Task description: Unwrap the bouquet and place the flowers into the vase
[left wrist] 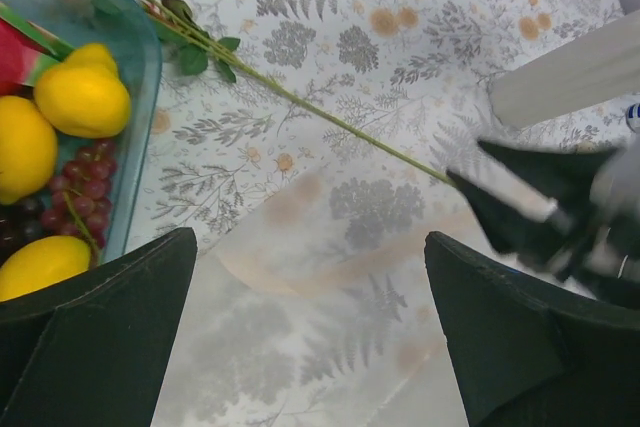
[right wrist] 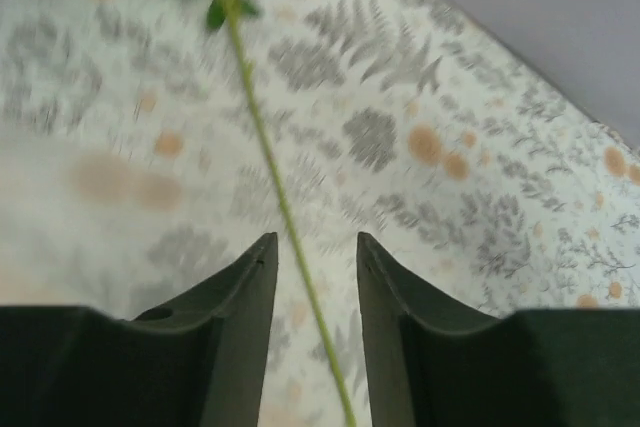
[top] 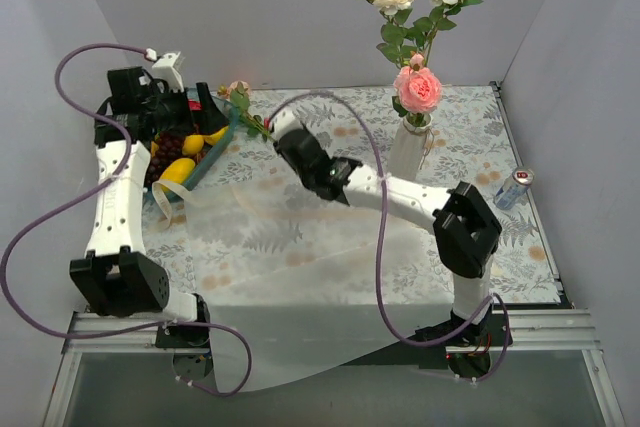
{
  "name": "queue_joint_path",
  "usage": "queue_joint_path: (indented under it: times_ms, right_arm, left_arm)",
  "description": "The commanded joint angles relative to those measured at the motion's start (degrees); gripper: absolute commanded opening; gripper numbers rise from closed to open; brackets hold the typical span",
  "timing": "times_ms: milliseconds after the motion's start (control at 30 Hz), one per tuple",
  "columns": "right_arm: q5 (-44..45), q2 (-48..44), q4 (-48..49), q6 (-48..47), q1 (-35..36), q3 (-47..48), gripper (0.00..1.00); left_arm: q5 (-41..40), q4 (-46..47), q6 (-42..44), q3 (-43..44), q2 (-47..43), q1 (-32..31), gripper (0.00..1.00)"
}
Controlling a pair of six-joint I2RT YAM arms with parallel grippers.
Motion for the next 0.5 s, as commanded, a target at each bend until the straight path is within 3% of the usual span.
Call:
queue_joint_path:
  times_ms: [0, 167, 333, 467]
  right_arm:
    - [7.4, -14.7, 24.1, -11.2, 8.4, -15.4, 0.48]
    - [7.7, -20.0, 23.4, -12.8, 9.5, -18.0, 0.48]
    - [12.8, -31.5, 33.6, -16.9, 15.7, -33.3, 0.44]
    - [18.6, -39.9, 39.0, -20.3, 20.6, -39.1, 0.39]
  left_arm:
    - [-5.7, 1.3, -5.0, 0.5, 10.2, -9.8, 0.98]
    - [-10.1, 1.8, -11.5, 9.2, 21.1, -15.1, 0.98]
    - [-15.5, -1.4, -15.5, 18.6, 34.7, -19.8, 0.98]
    - [-19.1, -2.0, -17.5, 23.5, 41.1, -22.0, 0.98]
